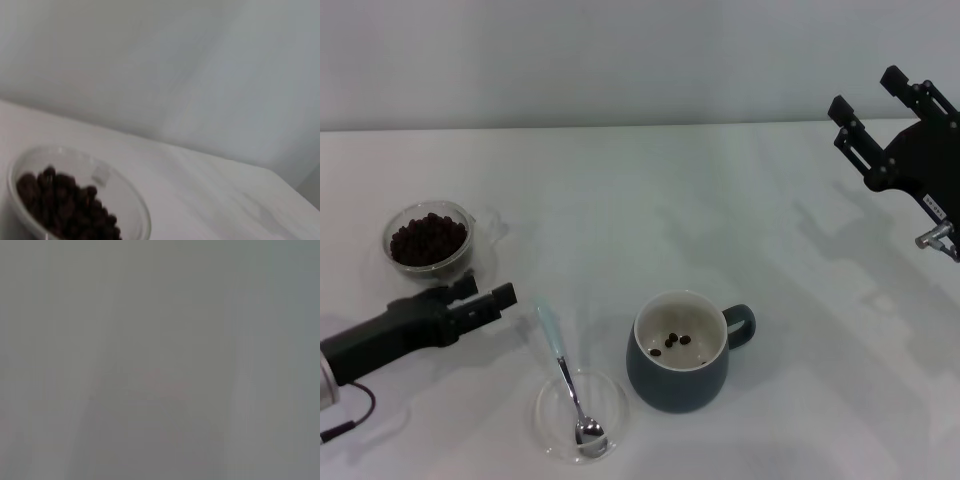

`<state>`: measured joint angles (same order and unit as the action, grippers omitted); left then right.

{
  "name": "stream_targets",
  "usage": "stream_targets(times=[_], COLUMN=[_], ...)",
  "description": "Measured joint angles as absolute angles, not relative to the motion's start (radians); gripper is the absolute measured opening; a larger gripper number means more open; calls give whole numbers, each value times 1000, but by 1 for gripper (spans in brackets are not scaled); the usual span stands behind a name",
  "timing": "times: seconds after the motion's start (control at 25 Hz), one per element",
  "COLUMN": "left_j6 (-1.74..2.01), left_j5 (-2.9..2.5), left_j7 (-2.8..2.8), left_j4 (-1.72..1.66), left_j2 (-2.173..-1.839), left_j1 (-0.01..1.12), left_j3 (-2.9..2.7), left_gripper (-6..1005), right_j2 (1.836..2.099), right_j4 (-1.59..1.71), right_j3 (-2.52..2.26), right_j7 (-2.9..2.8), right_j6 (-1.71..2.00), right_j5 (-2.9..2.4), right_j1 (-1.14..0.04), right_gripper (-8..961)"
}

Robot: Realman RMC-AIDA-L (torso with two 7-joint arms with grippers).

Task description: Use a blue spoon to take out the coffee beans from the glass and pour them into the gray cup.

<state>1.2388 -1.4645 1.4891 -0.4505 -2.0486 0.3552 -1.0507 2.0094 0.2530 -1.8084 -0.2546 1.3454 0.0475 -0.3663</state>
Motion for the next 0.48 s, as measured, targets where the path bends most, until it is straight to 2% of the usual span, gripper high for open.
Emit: stream_targets(times=[0.24, 0.48], left_j6=[1280, 1373], left_j5=[-1469, -1463], left_j7=[1367, 1241], left_j4=[-514, -557], left_j2=[-2046, -2040], left_j1=[337, 319], left_j3=[-1052, -1050], left_gripper=[846, 841], right_j2=[2011, 2013], right_j4=[253, 248], right_j3=[-1809, -1828], right_j7=[-287, -306], right_j6=[1389, 1462], right_j5=[50, 53], right_j1=[-365, -365], right_gripper=[681, 681])
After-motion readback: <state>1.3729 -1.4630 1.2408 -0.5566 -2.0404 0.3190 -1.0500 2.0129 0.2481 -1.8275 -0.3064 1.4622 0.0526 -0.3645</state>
